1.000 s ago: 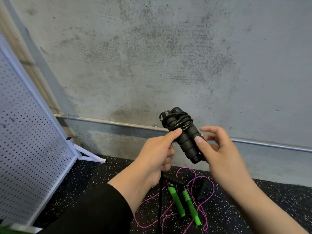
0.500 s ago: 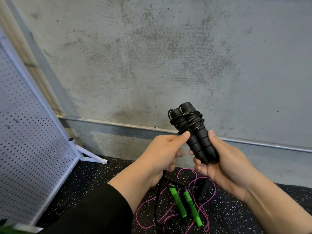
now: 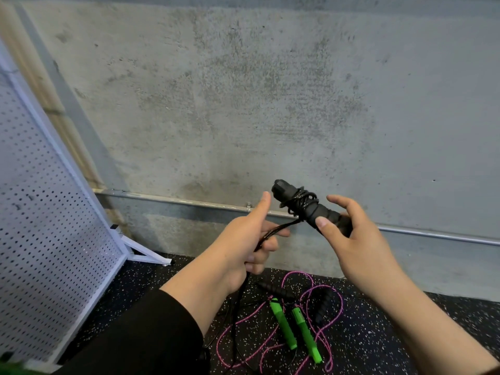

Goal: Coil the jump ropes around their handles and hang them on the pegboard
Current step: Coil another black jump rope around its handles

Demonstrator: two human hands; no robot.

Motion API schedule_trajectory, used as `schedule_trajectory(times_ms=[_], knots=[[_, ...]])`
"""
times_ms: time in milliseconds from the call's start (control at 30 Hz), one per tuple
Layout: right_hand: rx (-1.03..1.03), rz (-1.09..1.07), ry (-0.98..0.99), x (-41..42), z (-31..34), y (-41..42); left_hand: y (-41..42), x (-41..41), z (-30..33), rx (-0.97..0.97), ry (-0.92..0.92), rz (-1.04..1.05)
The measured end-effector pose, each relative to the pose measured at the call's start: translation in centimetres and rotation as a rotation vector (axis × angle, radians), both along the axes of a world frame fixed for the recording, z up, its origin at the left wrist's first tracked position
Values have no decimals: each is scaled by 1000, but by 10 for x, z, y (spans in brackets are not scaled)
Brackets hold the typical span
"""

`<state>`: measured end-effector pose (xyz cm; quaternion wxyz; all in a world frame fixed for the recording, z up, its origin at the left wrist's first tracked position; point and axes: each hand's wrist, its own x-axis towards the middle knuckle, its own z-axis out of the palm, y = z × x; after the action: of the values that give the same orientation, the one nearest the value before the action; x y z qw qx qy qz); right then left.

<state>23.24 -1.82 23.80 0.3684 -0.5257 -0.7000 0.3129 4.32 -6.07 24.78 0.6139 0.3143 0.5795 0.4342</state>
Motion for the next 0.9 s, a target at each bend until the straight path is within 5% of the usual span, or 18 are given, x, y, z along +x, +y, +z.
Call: schedule_trajectory(times_ms=[333, 500, 633, 767, 900], knots=[[213, -12, -328, -6, -1, -3, 2, 9, -11, 31, -9, 56], [298, 54, -310, -8, -6, -6, 3, 8, -12, 77, -37, 108], [28, 114, -6, 2, 1, -2, 2, 5, -13, 127, -22, 109], [-631, 198, 658, 6, 7, -3, 0, 6, -12, 191, -31, 77], [-944, 340, 730, 9, 9, -6, 1, 6, -11, 195, -34, 56]])
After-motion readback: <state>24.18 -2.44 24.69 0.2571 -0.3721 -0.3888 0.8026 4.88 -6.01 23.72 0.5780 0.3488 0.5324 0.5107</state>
